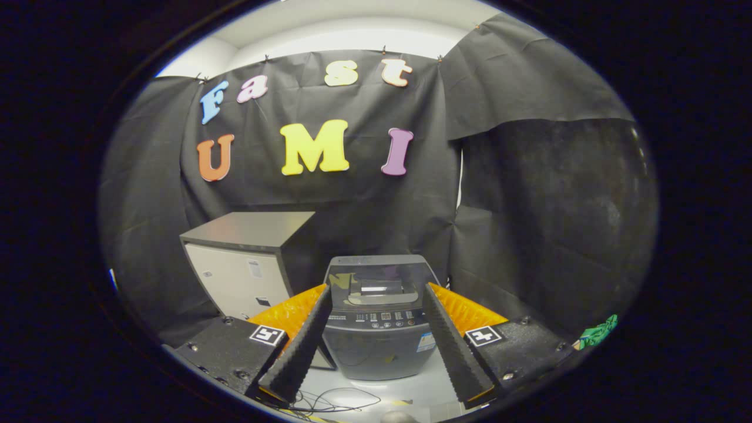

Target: Put the clothes into the washing machine and then close the washing machine lid.

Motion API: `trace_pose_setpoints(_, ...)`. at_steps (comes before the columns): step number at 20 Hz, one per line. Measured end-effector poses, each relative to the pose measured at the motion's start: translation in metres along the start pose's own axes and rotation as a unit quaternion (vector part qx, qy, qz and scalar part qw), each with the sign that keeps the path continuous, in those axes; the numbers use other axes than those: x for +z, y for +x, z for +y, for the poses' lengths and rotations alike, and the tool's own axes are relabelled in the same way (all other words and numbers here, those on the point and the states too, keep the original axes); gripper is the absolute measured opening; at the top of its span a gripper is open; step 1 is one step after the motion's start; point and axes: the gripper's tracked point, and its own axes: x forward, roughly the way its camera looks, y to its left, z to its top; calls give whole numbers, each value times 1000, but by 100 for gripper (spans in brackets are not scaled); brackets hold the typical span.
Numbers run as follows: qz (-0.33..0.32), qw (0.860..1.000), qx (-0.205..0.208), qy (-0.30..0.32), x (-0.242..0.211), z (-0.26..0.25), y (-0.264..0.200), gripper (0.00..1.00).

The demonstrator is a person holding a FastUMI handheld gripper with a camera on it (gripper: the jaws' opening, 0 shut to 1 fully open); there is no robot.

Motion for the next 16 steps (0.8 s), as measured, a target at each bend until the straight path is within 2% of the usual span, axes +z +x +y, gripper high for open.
trace_pose_setpoints(9, -5, 1000, -8, 10, -34, -9, -69, 98)
trace_pose_setpoints(16, 1, 1000, -6, -2, -42, -13, -79, 98)
